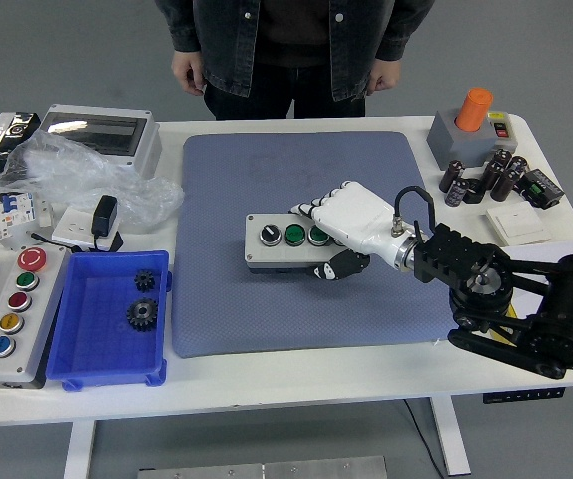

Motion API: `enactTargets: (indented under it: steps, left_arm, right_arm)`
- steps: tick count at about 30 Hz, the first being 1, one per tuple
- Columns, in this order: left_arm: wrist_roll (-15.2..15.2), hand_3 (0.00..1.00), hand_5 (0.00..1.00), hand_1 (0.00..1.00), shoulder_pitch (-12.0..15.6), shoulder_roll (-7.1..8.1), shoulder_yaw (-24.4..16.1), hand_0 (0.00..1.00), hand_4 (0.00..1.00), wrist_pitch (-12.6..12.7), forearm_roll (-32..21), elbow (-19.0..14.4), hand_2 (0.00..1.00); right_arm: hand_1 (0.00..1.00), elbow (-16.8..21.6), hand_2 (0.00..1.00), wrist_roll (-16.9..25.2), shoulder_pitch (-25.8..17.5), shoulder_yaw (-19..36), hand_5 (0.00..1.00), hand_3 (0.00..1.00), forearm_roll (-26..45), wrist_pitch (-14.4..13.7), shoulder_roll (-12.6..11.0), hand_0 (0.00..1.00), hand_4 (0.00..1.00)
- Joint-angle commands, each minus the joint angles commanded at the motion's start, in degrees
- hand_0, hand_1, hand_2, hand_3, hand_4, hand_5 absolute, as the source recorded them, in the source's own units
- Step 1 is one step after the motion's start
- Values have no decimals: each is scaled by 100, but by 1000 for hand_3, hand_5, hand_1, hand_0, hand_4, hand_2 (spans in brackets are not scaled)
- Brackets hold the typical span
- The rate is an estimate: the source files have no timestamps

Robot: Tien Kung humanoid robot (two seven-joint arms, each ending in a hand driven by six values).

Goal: Pick up the button,place it on the desk,press the button,press the button

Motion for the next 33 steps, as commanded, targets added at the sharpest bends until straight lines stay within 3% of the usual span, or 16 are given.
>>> enactTargets:
  steps: [15, 33]
  left_arm:
    - [-6, 680, 427, 727, 4, -1, 6, 691, 691, 9, 9, -1, 671]
    - [-36, 682, 428, 727, -5, -1, -17, 691, 692, 35, 35, -6, 671]
  right_arm:
    - [605, -342, 557, 274, 110, -250, 138, 360, -33, -249, 121, 405, 507]
    - [622, -699, 572, 368, 102, -385, 146, 369, 208, -257, 222, 446, 503]
